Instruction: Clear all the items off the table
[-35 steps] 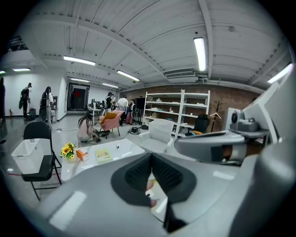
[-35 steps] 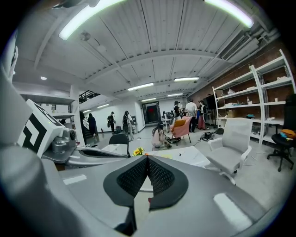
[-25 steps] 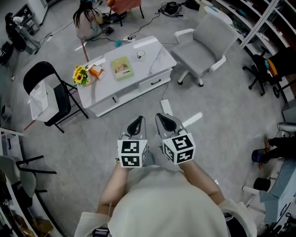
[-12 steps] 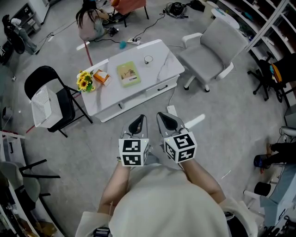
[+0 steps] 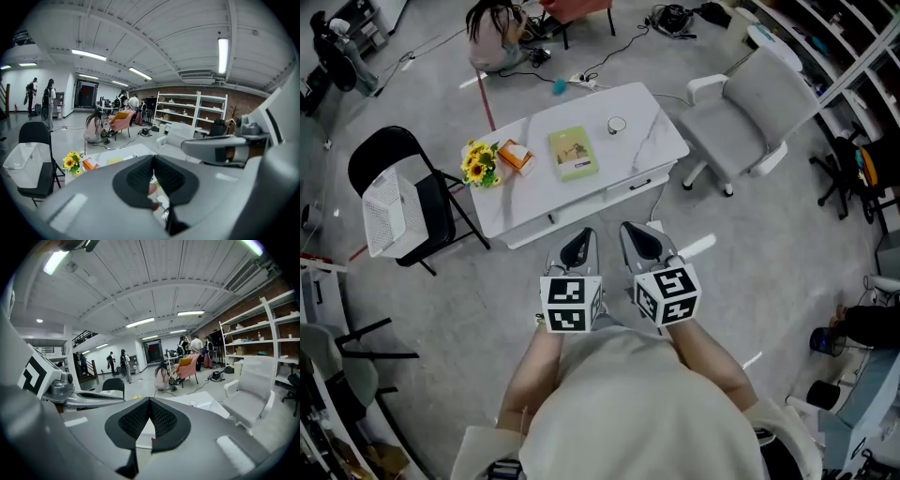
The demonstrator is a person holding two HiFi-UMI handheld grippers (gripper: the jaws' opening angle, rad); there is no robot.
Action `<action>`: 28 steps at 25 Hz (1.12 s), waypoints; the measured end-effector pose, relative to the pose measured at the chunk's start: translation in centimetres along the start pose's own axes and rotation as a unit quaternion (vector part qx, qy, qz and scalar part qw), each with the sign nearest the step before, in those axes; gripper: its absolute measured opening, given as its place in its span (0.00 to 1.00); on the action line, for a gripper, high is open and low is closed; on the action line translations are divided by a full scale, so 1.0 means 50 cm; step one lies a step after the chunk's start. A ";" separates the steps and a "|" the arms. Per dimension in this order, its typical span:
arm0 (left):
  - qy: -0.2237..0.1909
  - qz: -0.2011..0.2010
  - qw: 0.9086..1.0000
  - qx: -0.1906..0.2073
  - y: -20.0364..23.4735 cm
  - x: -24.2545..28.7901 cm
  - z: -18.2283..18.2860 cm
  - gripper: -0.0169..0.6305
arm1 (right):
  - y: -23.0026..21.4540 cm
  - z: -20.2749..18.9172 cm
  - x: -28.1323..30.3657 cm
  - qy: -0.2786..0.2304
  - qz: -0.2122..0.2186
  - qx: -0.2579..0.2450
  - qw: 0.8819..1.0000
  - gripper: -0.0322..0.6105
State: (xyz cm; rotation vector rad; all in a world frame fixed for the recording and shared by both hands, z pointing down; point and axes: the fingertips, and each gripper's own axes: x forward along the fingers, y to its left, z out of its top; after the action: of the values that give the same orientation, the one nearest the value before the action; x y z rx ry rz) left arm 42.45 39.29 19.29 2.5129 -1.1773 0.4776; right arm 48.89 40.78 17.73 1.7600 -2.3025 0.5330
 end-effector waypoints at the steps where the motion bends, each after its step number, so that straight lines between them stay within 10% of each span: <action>1: -0.001 0.003 1.000 -0.001 0.011 0.004 0.003 0.04 | 0.001 0.003 0.010 0.000 0.002 0.002 1.000 0.05; 28: 0.004 0.097 0.994 -0.046 0.210 0.211 0.058 0.04 | -0.086 0.063 0.294 0.045 0.086 -0.024 0.995 0.05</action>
State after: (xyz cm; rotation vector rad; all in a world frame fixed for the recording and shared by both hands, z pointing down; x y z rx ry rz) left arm 41.07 24.62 22.78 2.3283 -1.4137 0.4689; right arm 49.16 25.47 20.91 1.4933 -2.3948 0.5685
